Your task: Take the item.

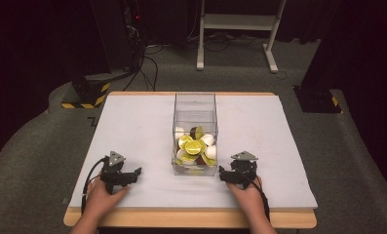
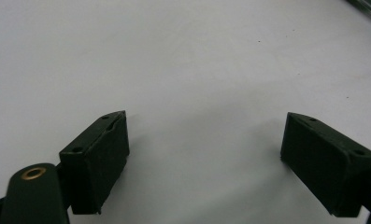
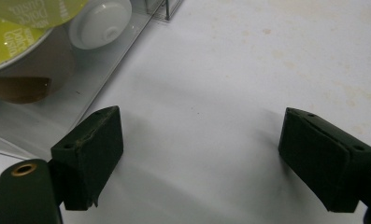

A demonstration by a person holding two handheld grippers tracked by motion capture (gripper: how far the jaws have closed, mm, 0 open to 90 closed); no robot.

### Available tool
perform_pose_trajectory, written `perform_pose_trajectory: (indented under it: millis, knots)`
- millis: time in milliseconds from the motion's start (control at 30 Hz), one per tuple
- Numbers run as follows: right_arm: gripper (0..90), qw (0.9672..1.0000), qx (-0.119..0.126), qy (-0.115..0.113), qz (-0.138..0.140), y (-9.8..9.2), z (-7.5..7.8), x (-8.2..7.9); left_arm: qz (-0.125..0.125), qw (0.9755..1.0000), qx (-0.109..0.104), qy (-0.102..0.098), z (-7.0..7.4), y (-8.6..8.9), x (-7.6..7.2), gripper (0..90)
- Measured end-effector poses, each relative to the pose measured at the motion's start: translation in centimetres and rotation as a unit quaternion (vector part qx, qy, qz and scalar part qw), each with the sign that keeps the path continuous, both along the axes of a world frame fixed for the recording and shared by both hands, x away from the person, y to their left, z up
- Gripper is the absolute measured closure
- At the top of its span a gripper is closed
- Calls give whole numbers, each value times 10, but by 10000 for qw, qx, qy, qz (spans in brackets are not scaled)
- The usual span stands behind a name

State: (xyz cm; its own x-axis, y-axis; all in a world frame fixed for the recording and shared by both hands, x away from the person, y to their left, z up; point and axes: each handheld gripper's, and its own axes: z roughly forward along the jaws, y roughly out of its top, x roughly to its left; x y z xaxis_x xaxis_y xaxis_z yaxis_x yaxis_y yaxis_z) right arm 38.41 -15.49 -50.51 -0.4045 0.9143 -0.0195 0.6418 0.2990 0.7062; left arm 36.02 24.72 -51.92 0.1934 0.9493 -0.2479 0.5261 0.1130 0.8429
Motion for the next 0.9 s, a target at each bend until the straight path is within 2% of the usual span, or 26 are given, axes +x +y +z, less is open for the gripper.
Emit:
perform_pose_trajectory:
  millis: [233, 433, 567, 900]
  knots:
    - [139, 10000, -2, -2, -1, 0, 0, 0, 4, 10000, -1, 3, 0, 0, 0, 155]
    - [130, 9998, -147, -129, -7, 2, 0, -2, 0, 10000, 2, 3, 0, 0, 0, 155]
    - [123, 10000, -9, 8, -21, 0, 0, 1, -3, 10000, 6, 5, 0, 0, 0, 155]
    - [123, 10000, 4, 19, -3, -1, 0, 1, -1, 10000, 2, 4, 0, 0, 0, 155]
